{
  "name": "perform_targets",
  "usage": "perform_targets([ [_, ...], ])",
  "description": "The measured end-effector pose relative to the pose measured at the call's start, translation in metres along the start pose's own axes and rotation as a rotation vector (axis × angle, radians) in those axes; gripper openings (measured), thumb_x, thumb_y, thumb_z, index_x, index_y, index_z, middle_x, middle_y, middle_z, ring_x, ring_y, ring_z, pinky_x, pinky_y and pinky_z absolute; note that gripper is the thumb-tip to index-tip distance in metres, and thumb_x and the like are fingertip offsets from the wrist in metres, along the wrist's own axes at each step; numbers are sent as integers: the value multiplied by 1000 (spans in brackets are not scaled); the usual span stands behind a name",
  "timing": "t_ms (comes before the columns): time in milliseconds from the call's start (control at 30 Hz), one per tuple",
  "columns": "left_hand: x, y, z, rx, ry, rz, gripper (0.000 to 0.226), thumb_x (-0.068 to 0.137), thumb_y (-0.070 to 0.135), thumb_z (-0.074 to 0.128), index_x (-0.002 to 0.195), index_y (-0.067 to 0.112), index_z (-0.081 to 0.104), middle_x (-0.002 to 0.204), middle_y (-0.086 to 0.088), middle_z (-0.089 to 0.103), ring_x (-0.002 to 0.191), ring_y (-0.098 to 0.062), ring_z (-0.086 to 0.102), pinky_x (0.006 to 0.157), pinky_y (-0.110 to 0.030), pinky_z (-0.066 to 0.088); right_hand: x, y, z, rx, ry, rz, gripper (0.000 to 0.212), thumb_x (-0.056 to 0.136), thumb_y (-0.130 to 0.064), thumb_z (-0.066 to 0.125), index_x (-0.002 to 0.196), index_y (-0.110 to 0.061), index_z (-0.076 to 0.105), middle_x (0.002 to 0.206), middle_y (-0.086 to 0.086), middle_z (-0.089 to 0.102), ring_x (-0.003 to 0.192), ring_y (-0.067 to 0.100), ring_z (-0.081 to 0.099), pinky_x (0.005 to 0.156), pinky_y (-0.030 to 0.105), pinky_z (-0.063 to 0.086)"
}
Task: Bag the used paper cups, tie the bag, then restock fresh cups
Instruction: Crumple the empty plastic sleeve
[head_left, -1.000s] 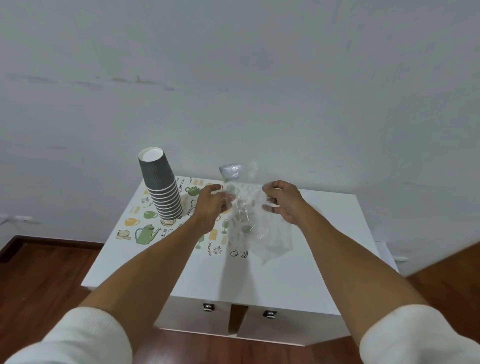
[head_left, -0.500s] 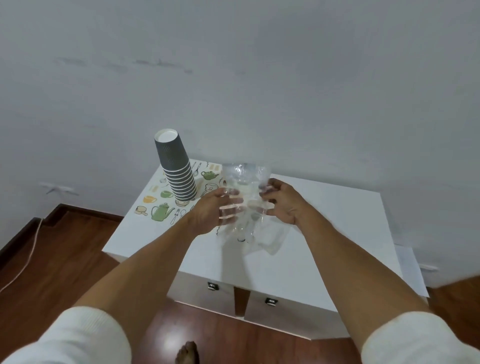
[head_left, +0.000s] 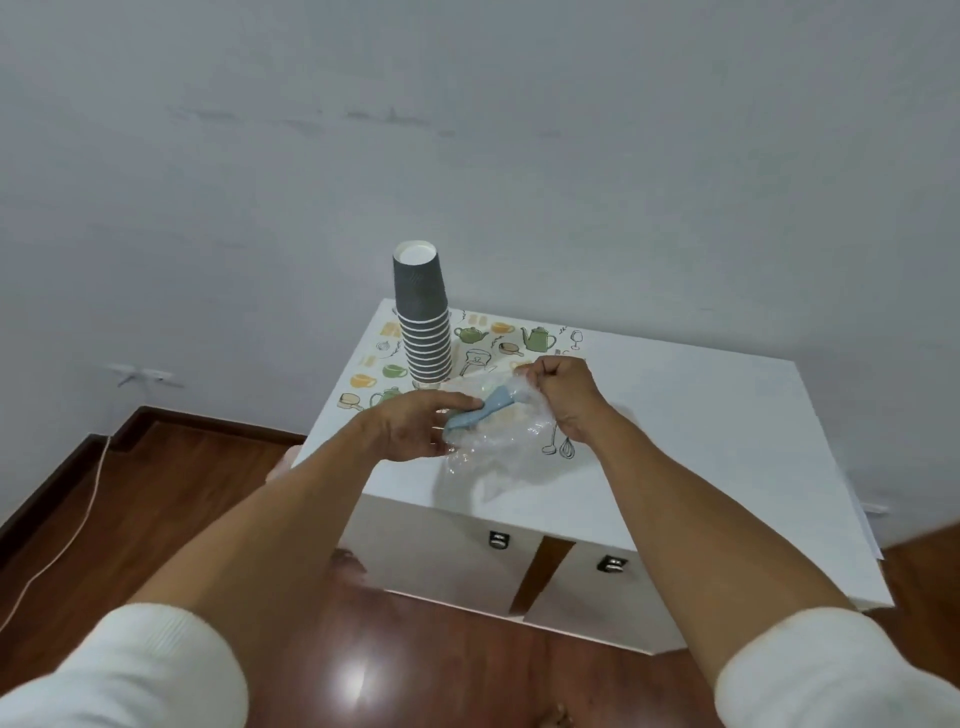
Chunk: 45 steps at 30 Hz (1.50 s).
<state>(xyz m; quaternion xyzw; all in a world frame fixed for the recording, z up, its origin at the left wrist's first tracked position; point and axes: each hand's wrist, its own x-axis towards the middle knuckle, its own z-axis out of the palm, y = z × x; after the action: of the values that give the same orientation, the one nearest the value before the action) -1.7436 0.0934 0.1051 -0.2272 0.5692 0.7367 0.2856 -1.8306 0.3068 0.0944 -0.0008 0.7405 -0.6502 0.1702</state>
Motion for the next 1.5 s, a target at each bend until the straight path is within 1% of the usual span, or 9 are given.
perform_targets([
  [133,-26,-20,-64,32,-1,69,8,91,1,65,97,3,69,98,-8,68,79,-14,62,70,-22,50,-35,-8,65,99,14,12,34,88,17,50,92,-11,69,100,10,70,77,16,66,49,19,42],
  [300,-73,-36,-146,23,110,151,25,84,16,68,108,19,63,108,-5,72,93,-20,66,75,-34,55,-66,-15,155,413,-175,241,29,79,-27,58,108,-23,64,102,3,62,76,19,54,68,33,40],
  [400,-100,-45,-197,11,137,215,22,96,10,58,118,14,60,106,-9,70,85,-23,70,69,-37,59,-79,-15,215,198,-370,290,59,71,-54,74,124,-33,59,118,-5,59,99,18,56,87,36,39],
  [500,-123,-58,-247,55,289,270,19,97,5,57,112,15,60,104,-13,67,84,-26,68,63,-37,59,-86,-14,284,66,-347,262,64,75,-29,83,133,-28,55,137,-5,55,114,20,56,93,37,49],
  [633,-139,-75,-301,15,505,331,14,94,4,63,108,7,61,101,-17,64,85,-29,65,65,-39,60,-83,-8,354,105,-197,156,51,86,2,69,130,-17,51,116,-1,57,94,20,62,91,48,57],
  [900,-132,-80,-351,-116,613,252,11,88,-2,55,94,6,60,84,-14,62,69,-24,60,57,-30,50,-56,33,431,-138,71,50,39,90,-14,70,116,-21,41,96,-2,53,85,25,63,84,41,55],
  [1167,-76,-76,-397,107,758,264,41,80,-7,72,106,12,46,86,-13,60,56,-20,55,43,-26,48,0,77,461,-141,211,86,11,87,-9,73,96,-8,68,90,-2,66,82,13,60,76,20,48],
  [1367,3,-104,-427,130,817,200,30,75,1,74,84,25,58,93,-7,70,71,-25,66,73,-48,63,31,131,472,-83,231,266,24,89,-5,63,110,-12,71,110,1,68,100,19,65,87,25,50],
  [1500,51,-132,-438,146,808,164,32,80,-8,64,83,23,56,95,-15,67,67,-22,61,51,-25,55,44,194,481,-92,358,339,23,83,-4,68,97,-21,64,107,2,68,98,23,66,88,32,54],
])
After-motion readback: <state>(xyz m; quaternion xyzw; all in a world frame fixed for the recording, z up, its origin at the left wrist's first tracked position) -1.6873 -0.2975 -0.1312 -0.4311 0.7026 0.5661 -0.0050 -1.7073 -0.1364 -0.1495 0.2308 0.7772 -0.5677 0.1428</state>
